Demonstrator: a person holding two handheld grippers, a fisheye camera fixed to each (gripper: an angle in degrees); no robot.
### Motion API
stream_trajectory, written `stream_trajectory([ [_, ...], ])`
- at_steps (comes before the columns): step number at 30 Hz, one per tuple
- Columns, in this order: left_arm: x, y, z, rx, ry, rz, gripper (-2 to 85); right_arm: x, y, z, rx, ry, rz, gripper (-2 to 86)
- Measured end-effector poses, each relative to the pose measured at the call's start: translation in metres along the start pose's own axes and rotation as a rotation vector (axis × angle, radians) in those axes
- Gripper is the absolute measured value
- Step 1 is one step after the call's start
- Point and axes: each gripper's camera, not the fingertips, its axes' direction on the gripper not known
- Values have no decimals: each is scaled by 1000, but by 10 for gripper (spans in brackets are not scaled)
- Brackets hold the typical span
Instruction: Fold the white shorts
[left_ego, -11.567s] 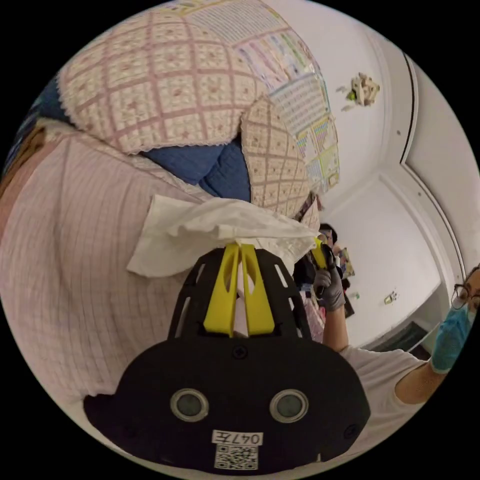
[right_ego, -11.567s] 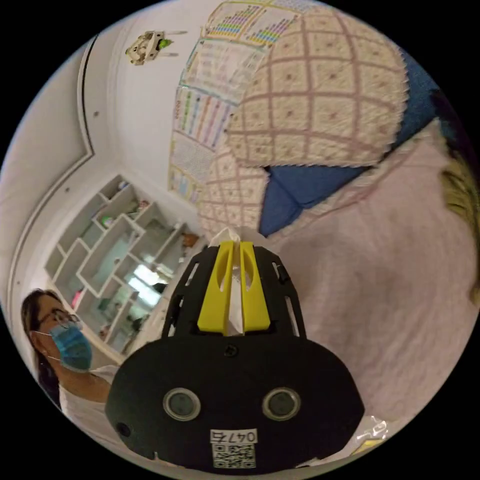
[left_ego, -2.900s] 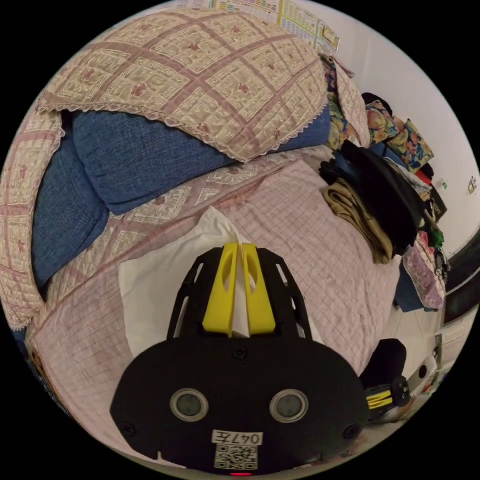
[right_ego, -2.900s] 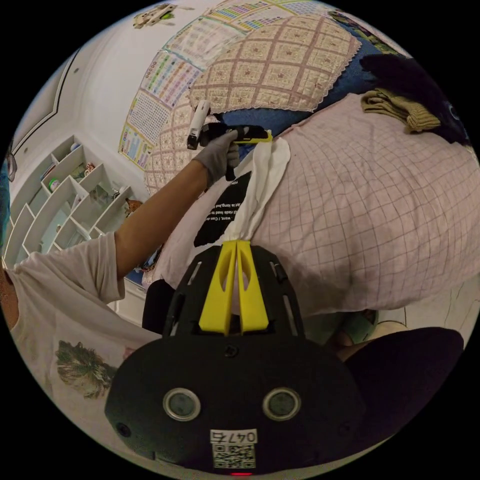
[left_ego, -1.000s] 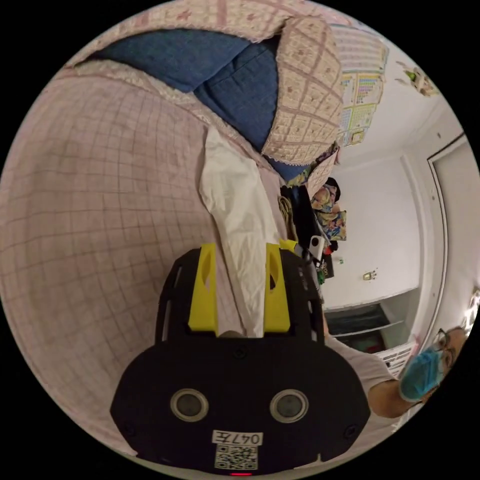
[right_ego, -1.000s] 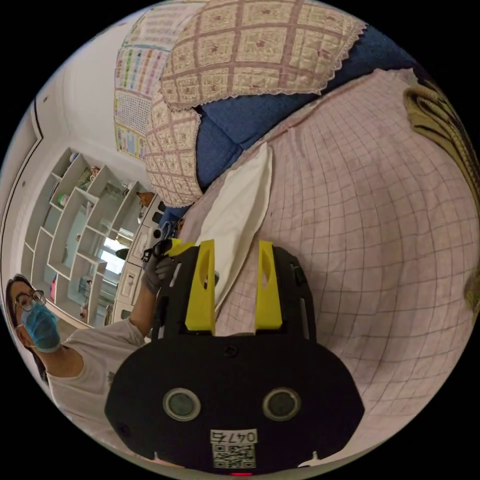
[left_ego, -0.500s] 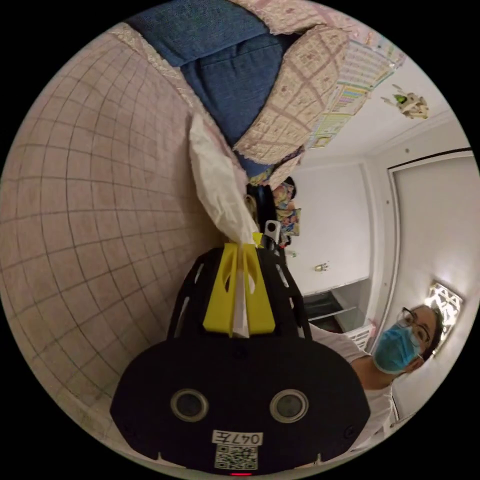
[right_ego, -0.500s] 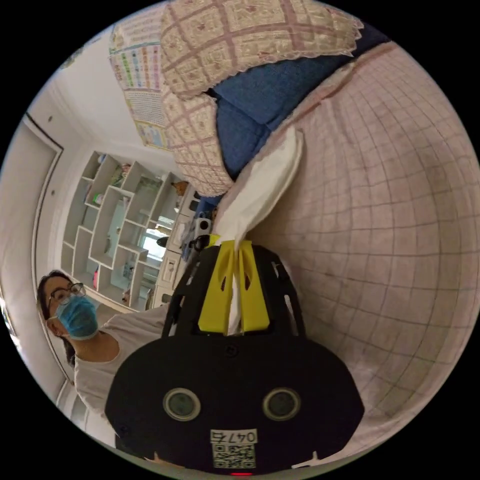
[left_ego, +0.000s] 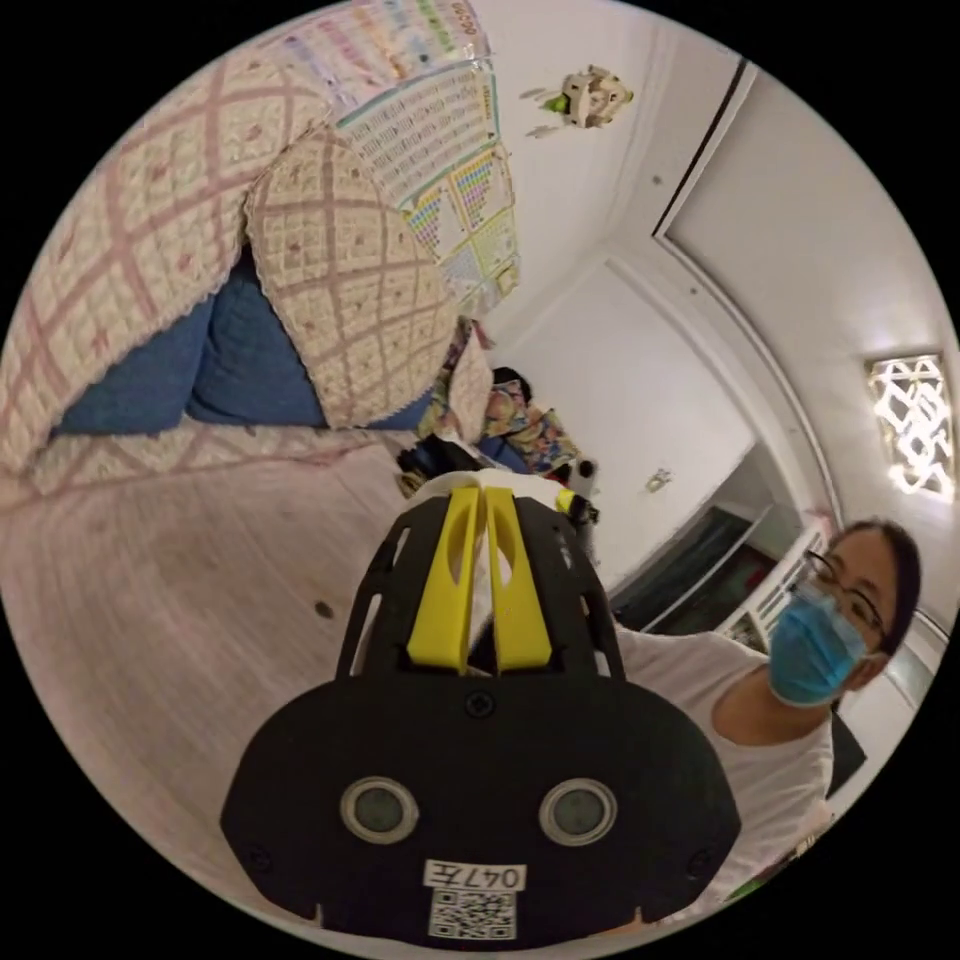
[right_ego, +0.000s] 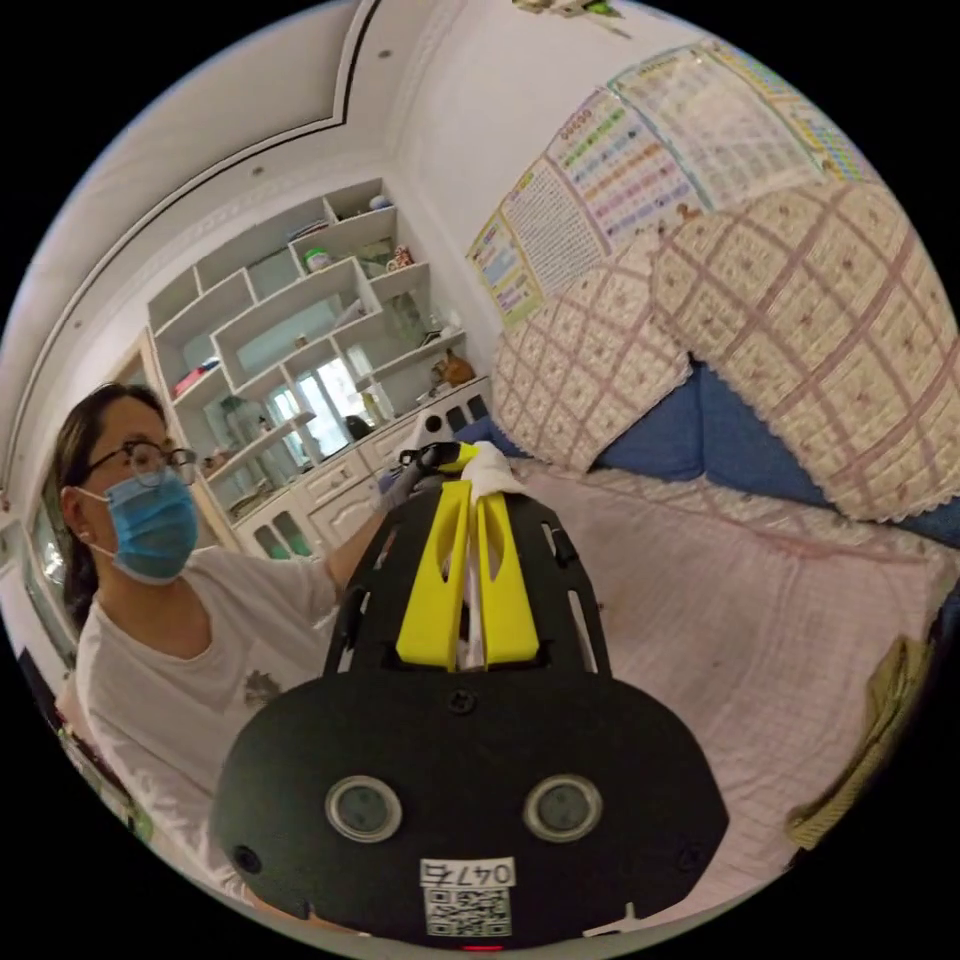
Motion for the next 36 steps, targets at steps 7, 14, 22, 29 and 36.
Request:
stream_trajectory([
  [7, -50, -54, 55, -153, 183, 39, -8, -52, 28, 31, 72, 15, -3, -10],
  [14, -163, 60, 71, -567, -87, -334, -8, -64, 132, 181, -115, -4, 229, -8],
  [22, -171, 143, 61, -507, -197, -435, 42, -57, 194, 223, -260, -105, 442, 55],
  [29, -58, 167, 47, -264, -329, -206, 39, -51, 142, 132, -161, 214, 304, 88],
  [36, -44, 215, 132, -208, -325, -178, 36, 38, 85, 157, -256, 245, 383, 132],
])
